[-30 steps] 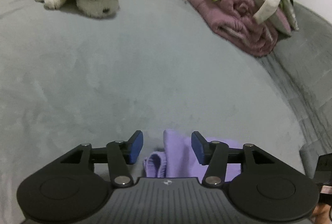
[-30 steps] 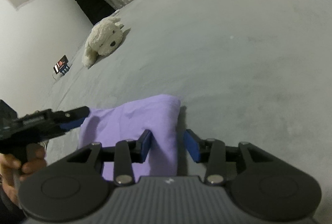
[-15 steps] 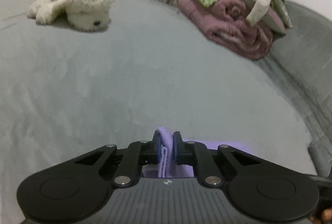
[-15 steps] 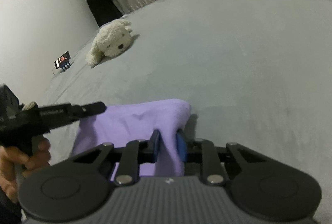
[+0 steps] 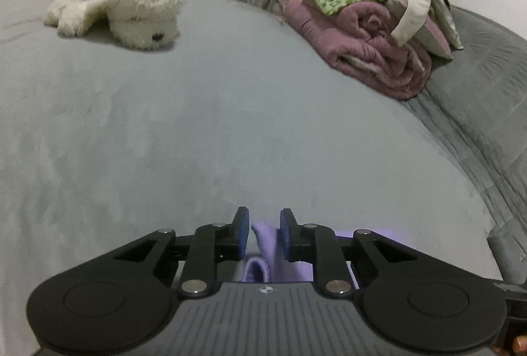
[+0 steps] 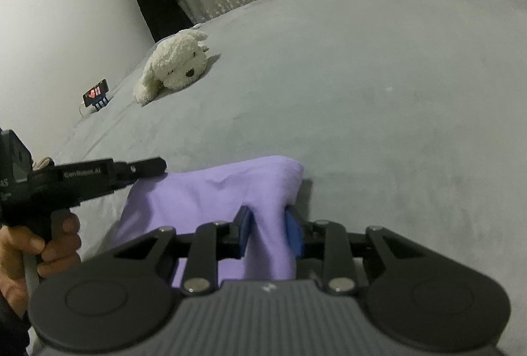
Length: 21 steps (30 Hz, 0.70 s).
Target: Fold clothes
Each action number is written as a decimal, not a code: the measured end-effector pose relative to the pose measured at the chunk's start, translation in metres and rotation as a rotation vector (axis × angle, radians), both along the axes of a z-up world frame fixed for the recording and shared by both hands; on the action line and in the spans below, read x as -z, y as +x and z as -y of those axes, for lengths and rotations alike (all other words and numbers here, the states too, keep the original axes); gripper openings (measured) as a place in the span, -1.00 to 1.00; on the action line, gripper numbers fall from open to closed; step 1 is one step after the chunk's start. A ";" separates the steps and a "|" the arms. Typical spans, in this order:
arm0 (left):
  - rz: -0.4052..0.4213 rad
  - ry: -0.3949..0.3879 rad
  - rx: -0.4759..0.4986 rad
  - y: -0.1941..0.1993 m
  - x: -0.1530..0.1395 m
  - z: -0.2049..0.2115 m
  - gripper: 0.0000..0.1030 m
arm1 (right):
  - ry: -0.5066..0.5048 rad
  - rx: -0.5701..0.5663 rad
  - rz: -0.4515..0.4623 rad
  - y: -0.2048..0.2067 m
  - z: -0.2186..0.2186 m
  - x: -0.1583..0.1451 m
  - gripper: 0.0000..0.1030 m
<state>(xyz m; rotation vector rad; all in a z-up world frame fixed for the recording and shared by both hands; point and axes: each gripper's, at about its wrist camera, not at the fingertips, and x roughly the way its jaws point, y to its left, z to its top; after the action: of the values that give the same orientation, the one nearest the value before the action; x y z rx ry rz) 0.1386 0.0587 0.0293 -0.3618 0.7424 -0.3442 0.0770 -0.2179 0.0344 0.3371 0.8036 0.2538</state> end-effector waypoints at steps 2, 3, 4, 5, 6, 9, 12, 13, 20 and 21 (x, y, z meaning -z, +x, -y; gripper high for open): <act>0.003 0.006 0.005 0.000 -0.001 0.001 -0.88 | 0.003 0.001 0.000 0.000 0.000 0.000 -0.55; 0.004 0.009 0.007 -0.001 -0.002 0.001 -0.90 | 0.005 0.002 -0.001 0.000 0.000 0.000 -0.55; 0.006 0.011 0.010 -0.001 -0.002 0.001 -0.92 | 0.007 0.003 -0.001 0.000 0.000 0.000 -0.55; 0.007 0.014 0.012 -0.001 -0.003 0.001 -0.93 | 0.009 0.003 -0.001 0.000 0.001 0.000 -0.55; 0.008 0.017 0.015 -0.001 -0.003 0.002 -0.94 | 0.014 0.006 -0.004 0.001 0.001 0.001 -0.55; 0.013 0.026 0.022 -0.002 -0.005 0.003 -0.94 | 0.030 0.011 -0.010 0.001 0.004 0.002 -0.52; -0.020 0.012 0.019 0.000 -0.005 -0.001 -0.91 | 0.042 0.013 -0.019 0.003 0.005 0.002 -0.49; -0.051 -0.008 0.021 0.003 -0.003 -0.003 -0.76 | 0.049 0.015 -0.024 0.003 0.007 0.002 -0.46; -0.076 -0.019 0.073 0.002 0.000 -0.002 -0.56 | 0.081 0.024 -0.053 0.005 0.011 0.006 -0.41; -0.059 0.009 0.084 0.001 -0.002 0.003 -0.69 | 0.073 0.022 -0.049 0.005 0.009 0.006 -0.41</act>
<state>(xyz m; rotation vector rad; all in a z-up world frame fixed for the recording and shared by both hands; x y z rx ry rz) 0.1393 0.0559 0.0314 -0.3341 0.8187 -0.4109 0.0817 -0.2273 0.0283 0.4218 0.8401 0.2555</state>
